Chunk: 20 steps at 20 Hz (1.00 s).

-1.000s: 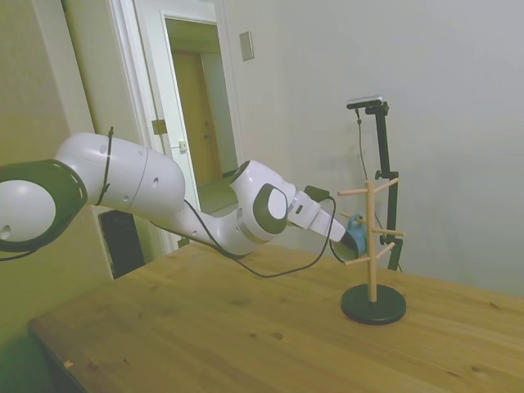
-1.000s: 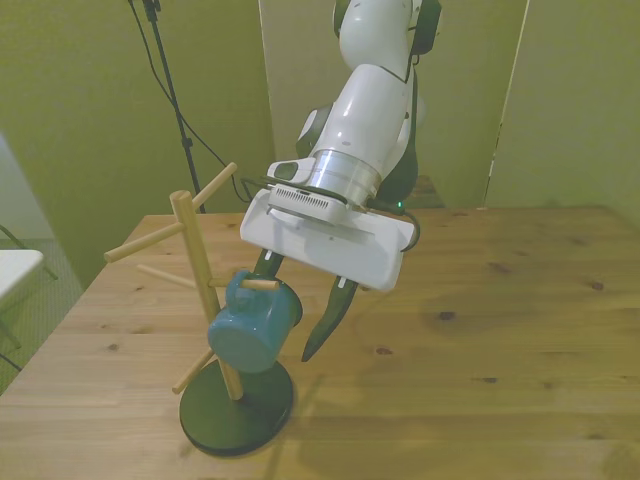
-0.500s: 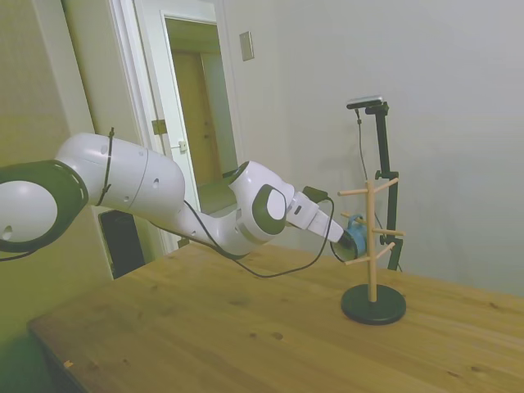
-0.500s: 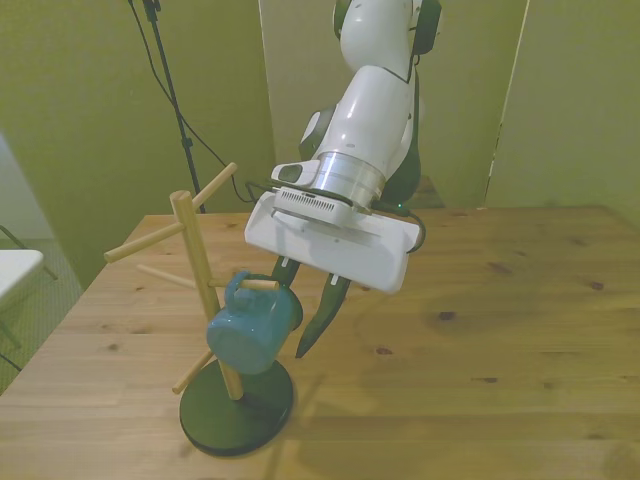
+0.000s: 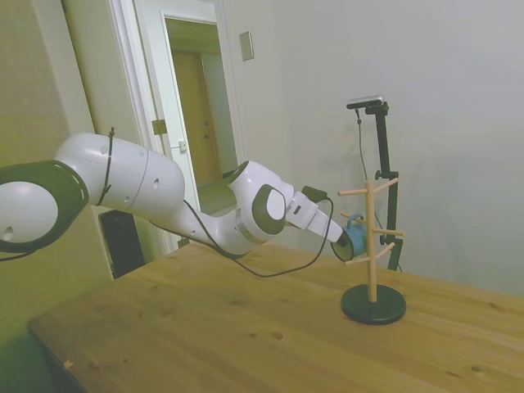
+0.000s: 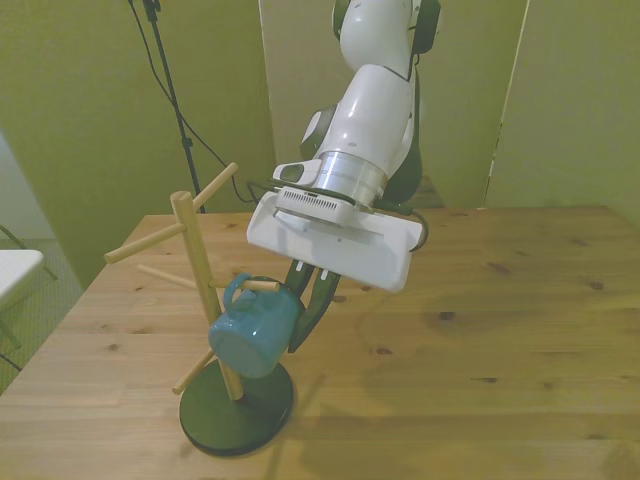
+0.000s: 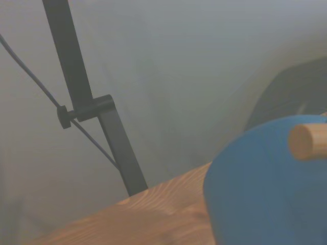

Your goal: Unload the mug

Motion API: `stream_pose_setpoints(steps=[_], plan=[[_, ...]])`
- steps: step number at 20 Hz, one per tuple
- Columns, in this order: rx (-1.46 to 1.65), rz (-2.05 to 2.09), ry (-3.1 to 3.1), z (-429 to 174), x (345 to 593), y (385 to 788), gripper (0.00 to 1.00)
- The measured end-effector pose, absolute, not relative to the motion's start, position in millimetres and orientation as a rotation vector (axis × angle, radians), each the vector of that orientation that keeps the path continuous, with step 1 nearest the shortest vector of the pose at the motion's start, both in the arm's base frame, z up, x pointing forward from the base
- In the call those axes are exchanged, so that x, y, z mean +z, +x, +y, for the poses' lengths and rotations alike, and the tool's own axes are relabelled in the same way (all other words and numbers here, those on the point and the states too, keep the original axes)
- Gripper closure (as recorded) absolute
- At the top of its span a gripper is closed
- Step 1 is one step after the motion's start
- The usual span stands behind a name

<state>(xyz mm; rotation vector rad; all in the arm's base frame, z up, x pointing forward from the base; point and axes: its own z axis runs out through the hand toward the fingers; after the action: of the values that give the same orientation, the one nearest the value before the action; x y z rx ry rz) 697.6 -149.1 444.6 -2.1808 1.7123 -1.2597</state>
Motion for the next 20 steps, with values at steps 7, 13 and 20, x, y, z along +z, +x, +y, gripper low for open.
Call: stream_pose_setpoints(steps=[7, 13, 20], plan=[[-1.264, 1.699, -2.172, -144.0, 452.4, 697.2, 1.0], [-1.274, 1.681, -2.147, -137.1, 472.1, 693.3, 1.0], [-1.266, 1.657, -2.137, -124.3, 484.1, 689.0, 1.0]])
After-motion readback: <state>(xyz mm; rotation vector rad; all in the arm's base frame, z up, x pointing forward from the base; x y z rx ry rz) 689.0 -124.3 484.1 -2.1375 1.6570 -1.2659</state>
